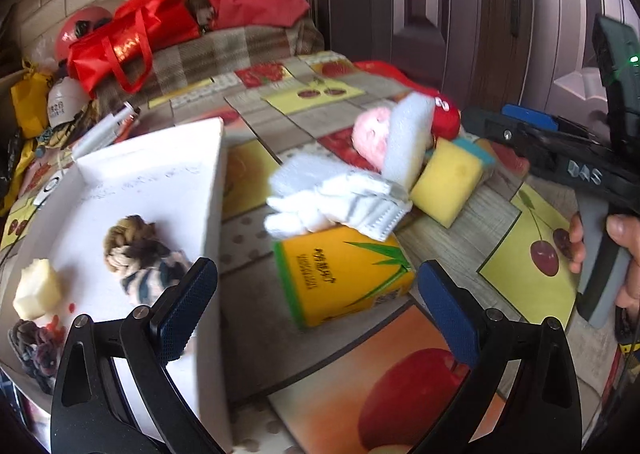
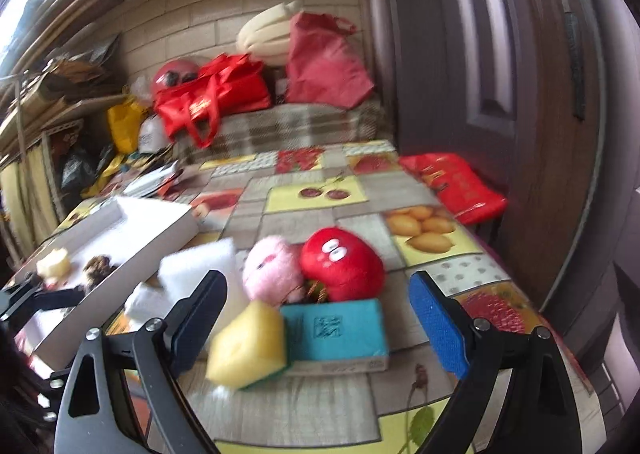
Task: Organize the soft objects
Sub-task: 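Move both open tools back toward the remaining items on the table, then grasp the yellow tissue pack with the left tool while the right tool grasps the yellow sponge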
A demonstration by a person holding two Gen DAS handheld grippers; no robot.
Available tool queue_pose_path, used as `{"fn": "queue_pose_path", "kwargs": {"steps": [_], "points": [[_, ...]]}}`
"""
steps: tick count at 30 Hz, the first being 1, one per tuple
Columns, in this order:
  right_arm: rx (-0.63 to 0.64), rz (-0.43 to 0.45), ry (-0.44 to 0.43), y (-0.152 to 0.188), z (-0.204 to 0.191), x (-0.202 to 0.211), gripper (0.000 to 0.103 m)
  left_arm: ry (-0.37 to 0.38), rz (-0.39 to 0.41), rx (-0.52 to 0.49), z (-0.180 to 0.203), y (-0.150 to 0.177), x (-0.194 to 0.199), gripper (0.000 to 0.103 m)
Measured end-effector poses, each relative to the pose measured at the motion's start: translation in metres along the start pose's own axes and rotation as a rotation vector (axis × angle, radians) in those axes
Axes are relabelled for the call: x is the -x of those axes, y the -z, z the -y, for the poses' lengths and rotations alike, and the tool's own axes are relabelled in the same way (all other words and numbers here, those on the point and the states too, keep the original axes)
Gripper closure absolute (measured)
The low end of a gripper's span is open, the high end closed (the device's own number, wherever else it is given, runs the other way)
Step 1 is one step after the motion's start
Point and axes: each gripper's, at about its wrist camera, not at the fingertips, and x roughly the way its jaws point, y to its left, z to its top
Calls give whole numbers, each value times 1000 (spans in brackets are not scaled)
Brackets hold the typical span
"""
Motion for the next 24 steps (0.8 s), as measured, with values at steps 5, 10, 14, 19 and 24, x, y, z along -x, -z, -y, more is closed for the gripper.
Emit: {"fn": "queue_pose_path", "kwargs": {"steps": [5,10,14,19,24], "points": [[116,-113,-119,4,-24,-12,10,-3,-57,4,8,-2,-15,2],[208,-231,-105,12,-43,-33,11,-6,-60,36,8,-5,-21,2],[222,-256,-114,16,-44,-35,43,1,-103,30,8,-6,-30,20],[281,-274,-114,20,-54,-37,55,25,-94,25,9,-6,-29,23],[284,-207,-98,20,-53,-21,56,42,-47,47,4,-6,-20,23]]}}
